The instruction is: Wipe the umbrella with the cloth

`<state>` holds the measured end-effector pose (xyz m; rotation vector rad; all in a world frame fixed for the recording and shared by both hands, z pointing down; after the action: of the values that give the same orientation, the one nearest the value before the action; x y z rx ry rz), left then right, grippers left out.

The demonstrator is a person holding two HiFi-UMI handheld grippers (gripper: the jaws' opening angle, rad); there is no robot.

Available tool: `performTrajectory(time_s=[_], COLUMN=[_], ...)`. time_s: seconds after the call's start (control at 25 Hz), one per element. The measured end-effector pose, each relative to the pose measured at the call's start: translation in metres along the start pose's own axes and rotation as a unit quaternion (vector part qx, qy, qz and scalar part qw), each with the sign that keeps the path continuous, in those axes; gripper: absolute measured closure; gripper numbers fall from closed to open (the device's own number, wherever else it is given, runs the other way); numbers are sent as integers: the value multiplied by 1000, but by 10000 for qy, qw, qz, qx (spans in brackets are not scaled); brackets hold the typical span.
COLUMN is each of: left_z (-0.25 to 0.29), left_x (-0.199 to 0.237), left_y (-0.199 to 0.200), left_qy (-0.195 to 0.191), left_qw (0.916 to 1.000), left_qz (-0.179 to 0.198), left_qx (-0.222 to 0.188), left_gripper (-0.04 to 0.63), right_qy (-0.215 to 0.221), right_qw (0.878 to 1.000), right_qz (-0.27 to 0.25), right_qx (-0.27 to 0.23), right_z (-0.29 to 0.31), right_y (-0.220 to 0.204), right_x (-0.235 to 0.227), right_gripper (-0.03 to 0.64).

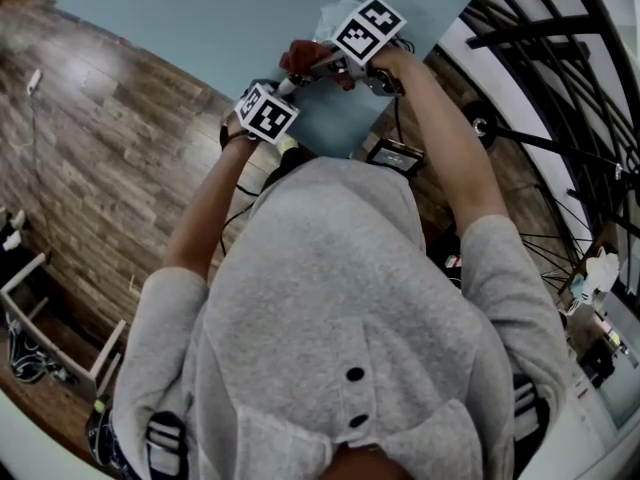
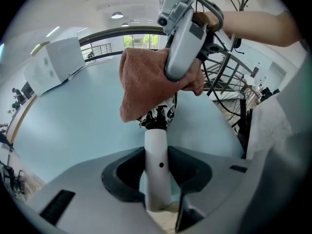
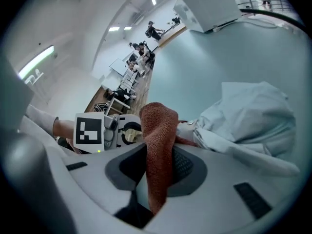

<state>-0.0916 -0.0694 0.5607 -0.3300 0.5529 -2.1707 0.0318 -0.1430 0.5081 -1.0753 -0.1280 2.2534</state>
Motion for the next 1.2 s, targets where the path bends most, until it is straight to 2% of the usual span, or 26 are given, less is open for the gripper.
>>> performTrajectory(time_s=[0.24,0.56,0.68,0.8,0.88,1.0,1.2], left_z=[1,2,2,1,0,0,0], left_x=[-1,0,0,0,0,-1,1], left_y=[0,-3,-3,-1,-2,-4,-2], left_qy=[-36,3,2,6,21,12,21], left_qw=[10000,10000,10000,9999,9999,9999,9999], left_qz=[-12,-21,-14,3,-1,-34,-6], left_qx=[40,97,88,101,114,154,144], left_gripper=[443,443,443,443,443,443,443], right_qy=[-566,-1314,-1890,-2856,-3309,-3558,-3459], right_qw=[9951,9826,9681,9359,9194,9109,9087], right_qz=[90,14,80,276,323,364,485], right_qx=[-807,-1312,-1641,-2041,-2103,-2058,-2288], right_z=[-34,-70,-90,-119,-130,-127,-101], right_y=[-5,-12,-11,-13,-18,-35,-61], right_x=[-24,-50,-64,-84,-94,-101,-93], right_gripper=[515,515,515,515,515,515,515])
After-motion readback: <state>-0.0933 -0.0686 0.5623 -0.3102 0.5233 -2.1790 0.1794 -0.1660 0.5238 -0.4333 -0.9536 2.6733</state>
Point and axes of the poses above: the fingertips, and each gripper's own axes: z forward along the fingers, x to its left, y out of its top, the point moved 7 cm from there along -z, backward along the fingers, and after that the axes turned 5 degrees about -x, right-handed, at the moved point
